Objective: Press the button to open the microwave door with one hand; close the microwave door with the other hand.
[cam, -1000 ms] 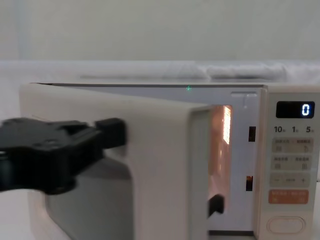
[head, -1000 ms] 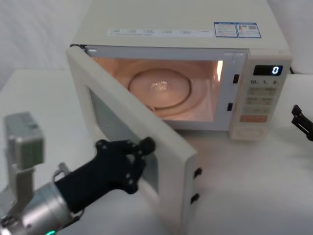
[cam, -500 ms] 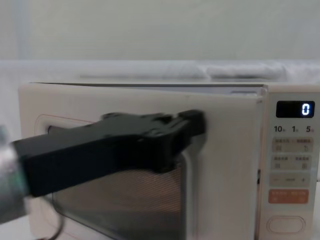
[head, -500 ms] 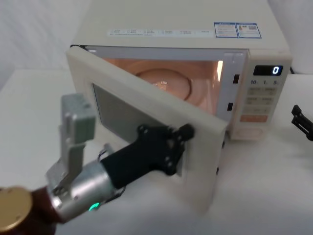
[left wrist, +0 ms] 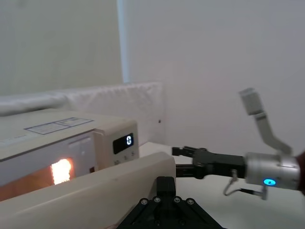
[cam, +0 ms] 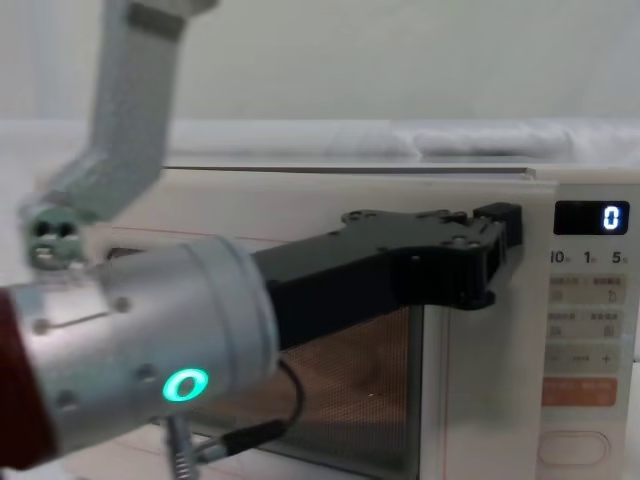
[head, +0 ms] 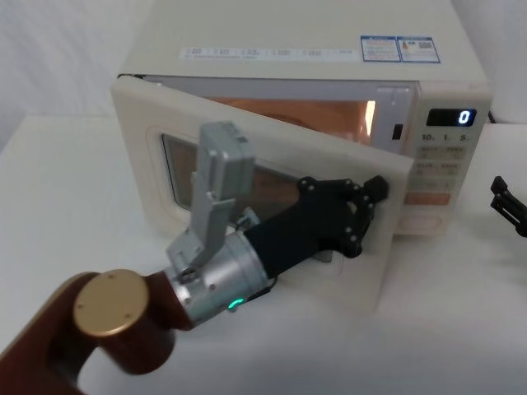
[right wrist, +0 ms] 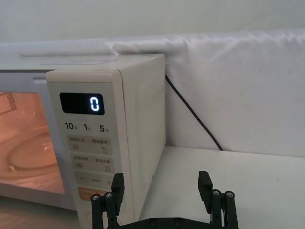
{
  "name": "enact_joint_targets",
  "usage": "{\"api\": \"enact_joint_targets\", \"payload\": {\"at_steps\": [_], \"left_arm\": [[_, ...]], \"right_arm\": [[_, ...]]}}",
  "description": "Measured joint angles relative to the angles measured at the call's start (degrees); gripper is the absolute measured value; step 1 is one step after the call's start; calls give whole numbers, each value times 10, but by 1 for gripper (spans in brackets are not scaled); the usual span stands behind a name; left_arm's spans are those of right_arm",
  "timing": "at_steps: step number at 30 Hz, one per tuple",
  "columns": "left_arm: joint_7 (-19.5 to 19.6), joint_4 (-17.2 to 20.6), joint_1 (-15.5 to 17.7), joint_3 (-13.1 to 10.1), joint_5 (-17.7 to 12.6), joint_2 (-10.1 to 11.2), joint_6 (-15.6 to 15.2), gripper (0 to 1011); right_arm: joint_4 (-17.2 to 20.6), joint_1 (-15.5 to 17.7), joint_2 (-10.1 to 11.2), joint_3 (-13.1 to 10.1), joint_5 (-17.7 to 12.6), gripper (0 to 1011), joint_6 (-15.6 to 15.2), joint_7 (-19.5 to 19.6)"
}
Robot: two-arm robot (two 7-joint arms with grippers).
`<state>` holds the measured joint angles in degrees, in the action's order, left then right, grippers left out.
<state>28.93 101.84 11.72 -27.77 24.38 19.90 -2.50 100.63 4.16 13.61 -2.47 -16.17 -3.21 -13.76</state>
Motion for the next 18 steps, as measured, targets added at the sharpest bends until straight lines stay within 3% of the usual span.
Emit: {"api": "enact_joint_targets", "payload": {"at_steps": [10,18], "left_arm": [[-72,-53,38,-15,-49,-39,6,0],[-83,-97,75,-18,-68,-69,4,0]], "right_arm": [[0,0,0,0,0,1002,0,0],[0,0,0,0,0,1002,0,0]]}}
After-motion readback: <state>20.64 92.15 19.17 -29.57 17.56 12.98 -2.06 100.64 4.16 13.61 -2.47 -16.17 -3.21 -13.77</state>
